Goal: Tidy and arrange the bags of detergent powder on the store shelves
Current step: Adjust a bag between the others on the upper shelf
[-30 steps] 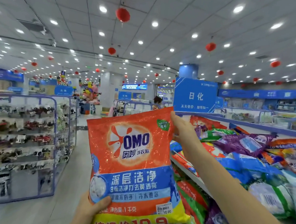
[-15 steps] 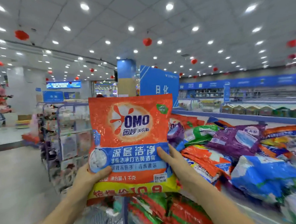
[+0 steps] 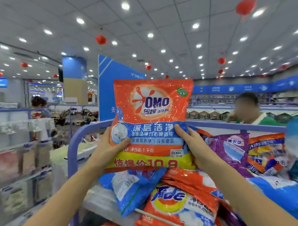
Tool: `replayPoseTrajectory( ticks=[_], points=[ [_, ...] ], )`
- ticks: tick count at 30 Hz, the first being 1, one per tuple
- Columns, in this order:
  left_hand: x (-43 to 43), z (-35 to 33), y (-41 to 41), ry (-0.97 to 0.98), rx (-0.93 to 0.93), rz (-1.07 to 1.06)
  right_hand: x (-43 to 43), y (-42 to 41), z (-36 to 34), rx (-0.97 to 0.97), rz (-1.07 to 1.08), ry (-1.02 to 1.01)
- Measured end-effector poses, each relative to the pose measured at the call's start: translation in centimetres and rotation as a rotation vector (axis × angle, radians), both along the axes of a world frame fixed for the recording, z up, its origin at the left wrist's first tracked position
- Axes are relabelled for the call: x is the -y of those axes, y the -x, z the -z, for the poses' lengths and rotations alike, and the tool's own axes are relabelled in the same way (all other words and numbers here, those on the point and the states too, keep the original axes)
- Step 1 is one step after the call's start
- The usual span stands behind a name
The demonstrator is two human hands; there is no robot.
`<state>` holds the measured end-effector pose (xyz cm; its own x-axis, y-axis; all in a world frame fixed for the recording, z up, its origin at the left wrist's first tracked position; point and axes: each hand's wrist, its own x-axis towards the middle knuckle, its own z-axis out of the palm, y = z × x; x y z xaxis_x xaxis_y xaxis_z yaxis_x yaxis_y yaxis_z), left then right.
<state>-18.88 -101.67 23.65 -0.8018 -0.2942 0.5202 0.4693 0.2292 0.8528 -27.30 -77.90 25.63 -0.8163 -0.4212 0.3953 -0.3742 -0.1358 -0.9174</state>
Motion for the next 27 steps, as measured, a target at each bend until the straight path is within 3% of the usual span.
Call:
replayPoseTrajectory(
  ticks=[10, 20, 27],
  points=[
    [5.3, -3.1, 12.3, 0.005, -0.022, -0.028, 5.7, 8.1, -3.0, -0.055, 0.190, -0.035],
    [7.8, -1.5, 18.5, 0.020, -0.065, -0.037, 10.2, 11.6, -1.9, -0.099, 0.463, -0.043],
    [6.6, 4.6, 19.9, -0.072, 0.095, 0.047, 11.1, 11.4, 0.6, -0.174, 0.626, -0.324]
  ],
)
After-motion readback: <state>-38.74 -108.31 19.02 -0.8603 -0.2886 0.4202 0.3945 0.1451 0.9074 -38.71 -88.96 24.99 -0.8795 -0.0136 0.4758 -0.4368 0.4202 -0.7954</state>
